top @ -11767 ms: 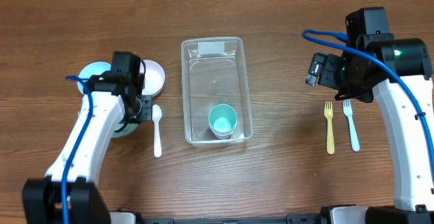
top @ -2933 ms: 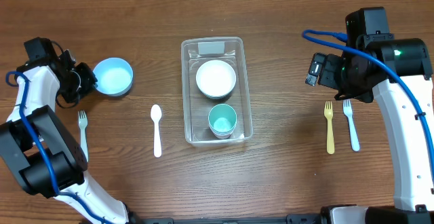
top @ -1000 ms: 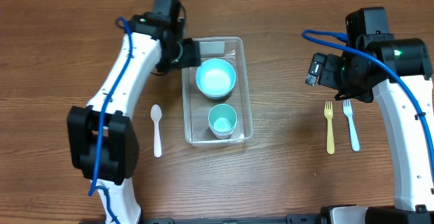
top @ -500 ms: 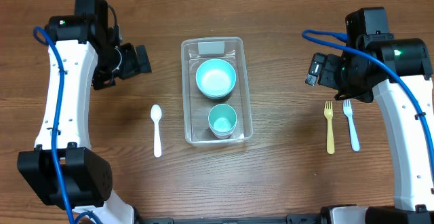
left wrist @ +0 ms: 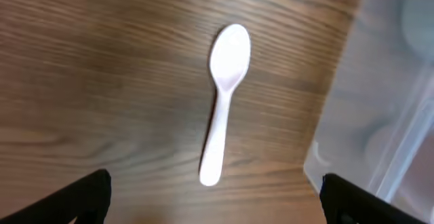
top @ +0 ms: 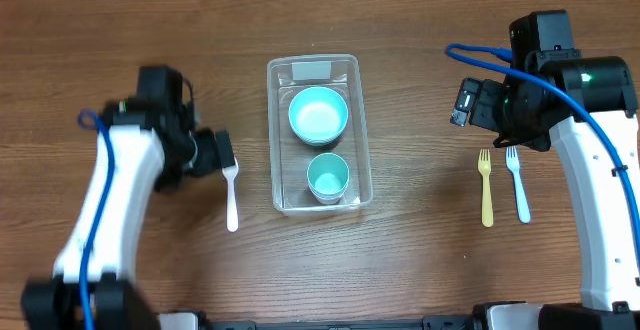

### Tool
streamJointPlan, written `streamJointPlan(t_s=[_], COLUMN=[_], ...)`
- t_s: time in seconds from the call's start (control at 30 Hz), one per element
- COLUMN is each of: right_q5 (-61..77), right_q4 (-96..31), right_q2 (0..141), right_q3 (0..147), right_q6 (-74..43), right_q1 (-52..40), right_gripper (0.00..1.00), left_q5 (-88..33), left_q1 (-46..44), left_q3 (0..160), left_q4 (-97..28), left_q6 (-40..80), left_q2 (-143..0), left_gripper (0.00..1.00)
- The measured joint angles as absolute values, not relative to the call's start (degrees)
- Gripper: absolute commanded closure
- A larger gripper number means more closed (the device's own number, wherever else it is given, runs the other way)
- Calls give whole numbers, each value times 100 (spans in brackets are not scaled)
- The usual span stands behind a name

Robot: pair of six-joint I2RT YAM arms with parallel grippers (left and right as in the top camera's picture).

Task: Pack container
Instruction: 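Move the left gripper to the white spoon and grasp it, then carry the white spoon into the container beside the cups, release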

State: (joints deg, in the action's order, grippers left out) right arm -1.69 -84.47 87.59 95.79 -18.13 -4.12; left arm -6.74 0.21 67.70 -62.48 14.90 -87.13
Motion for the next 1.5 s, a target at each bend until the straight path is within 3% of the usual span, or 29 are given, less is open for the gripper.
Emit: streamJointPlan(t_s=[0.23, 0.5, 0.83, 0.93, 1.07, 1.17, 1.5], right_q5=[-172, -172, -174, -172, -172, -172, -169], right_q4=[-8447, -8444, -8447, -8444, -8444, -8447, -8444], right_q2=[8759, 8759, 8759, 8759, 8759, 8759, 8759], right_q3=[9579, 9579, 9579, 9579, 9579, 9579, 9579], right_q6=[-1802, -1798, -1800, -1802, -1800, -1800, -1800], right_q1=[-410, -410, -410, -412, -412, -412, -412], right_gripper=[0, 0, 0, 0, 0, 0, 0], left_q5=[-676, -585, -174, -143, -139, -143, -344], left_q1=[-486, -491, -491, -491, -491, -491, -491], left_q3=[4856, 4659, 4648, 4648, 4648, 4648, 4646], left_q4=[-4694, -3929, -3503, -3437, -3352, -3330, -3194], left_q6=[1505, 1503, 1028, 884, 829, 821, 773], left_q2=[-8095, -8525, -9233, -9233, -9233, -9233, -9233], left_gripper=[0, 0, 25, 45, 53, 74, 91])
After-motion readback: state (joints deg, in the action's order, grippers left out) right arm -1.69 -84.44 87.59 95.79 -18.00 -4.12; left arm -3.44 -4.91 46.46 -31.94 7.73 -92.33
